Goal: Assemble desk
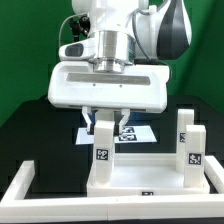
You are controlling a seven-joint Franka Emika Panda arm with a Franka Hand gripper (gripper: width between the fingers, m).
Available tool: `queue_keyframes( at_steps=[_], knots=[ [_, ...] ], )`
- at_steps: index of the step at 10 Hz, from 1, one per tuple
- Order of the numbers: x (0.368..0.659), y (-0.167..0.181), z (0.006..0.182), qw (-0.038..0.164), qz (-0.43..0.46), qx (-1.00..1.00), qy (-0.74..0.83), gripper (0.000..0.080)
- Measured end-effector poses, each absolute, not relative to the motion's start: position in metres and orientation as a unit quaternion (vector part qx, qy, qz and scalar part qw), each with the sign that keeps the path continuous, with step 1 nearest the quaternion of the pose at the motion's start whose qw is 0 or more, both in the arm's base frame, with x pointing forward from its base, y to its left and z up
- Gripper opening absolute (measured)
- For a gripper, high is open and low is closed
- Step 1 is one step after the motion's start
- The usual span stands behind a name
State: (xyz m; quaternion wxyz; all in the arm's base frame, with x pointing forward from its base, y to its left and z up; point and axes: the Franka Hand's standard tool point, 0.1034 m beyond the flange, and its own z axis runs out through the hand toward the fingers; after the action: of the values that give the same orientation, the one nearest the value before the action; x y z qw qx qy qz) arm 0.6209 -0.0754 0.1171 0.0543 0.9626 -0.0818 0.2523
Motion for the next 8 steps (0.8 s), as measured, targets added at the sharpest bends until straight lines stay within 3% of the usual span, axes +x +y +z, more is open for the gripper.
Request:
queue_keyframes(
  at_steps=[1, 2, 3, 5, 8],
  knots=[
    [0.6209, -0.0754, 0.1171, 0.054, 0.252, 0.963, -0.082, 0.0443],
    [0.6209, -0.0754, 0.1171, 0.054, 0.252, 0.963, -0.082, 0.0443],
    [0.6209, -0.0754, 0.1171, 0.054, 0.252, 0.963, -0.082, 0.0597],
    [0.6208, -0.0754, 0.117, 0.054, 0.252, 0.963, -0.082, 0.0646],
    [0.6208, -0.0755, 0.117, 0.054, 0.252, 0.963, -0.082, 0.0649]
  ],
)
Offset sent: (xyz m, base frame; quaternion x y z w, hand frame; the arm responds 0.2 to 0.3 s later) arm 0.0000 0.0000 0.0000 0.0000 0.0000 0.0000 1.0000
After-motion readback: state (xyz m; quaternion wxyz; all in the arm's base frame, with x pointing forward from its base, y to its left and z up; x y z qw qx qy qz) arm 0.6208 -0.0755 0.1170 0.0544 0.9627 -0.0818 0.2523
